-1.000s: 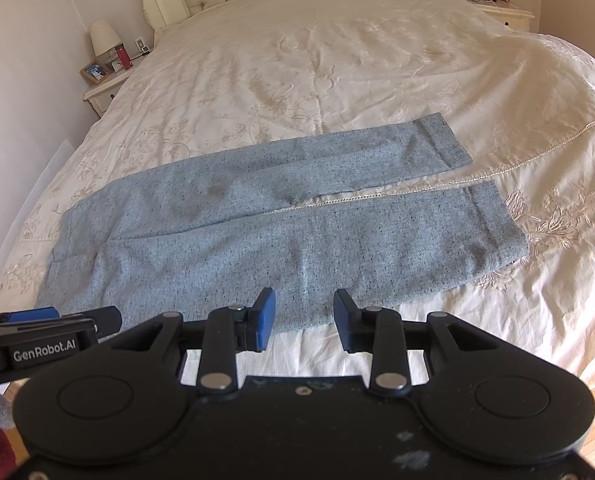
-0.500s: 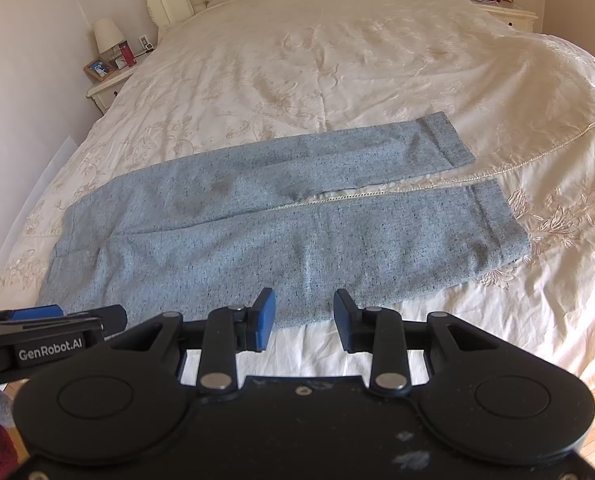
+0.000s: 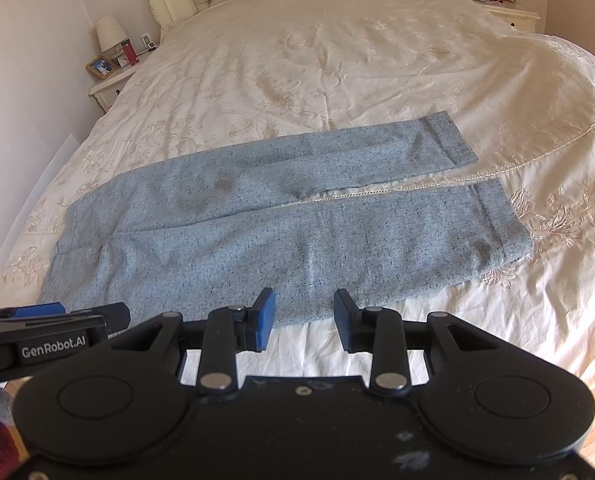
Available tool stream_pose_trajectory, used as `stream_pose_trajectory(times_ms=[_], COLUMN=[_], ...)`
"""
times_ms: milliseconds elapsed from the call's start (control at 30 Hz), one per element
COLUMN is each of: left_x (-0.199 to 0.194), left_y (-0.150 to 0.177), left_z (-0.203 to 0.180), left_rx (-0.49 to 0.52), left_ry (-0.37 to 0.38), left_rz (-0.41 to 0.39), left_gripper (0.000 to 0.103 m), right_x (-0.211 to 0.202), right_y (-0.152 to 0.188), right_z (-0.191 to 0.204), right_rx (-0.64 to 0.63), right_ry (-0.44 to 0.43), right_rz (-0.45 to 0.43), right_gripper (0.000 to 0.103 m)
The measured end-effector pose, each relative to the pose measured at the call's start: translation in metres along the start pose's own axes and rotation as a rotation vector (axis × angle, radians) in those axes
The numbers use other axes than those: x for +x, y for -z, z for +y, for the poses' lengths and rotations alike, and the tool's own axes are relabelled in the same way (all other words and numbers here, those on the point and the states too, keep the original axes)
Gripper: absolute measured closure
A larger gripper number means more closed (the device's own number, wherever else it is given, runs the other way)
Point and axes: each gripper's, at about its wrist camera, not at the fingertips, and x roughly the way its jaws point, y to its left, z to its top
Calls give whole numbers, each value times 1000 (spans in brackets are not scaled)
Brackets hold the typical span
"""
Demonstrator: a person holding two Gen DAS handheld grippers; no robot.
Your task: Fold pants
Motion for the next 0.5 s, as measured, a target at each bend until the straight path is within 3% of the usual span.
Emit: stream_pose_trajectory(times_ms=[500], left_x=[0], left_y=[1], left_z=[-1], left_rx=[-1], left_ry=[-3], left_rz=[0], left_gripper=[32], right_x=[1], right_y=[1], right_z=[3], right_rx=[-20], right_ry=[-16], right_rz=[2], right_gripper=[68])
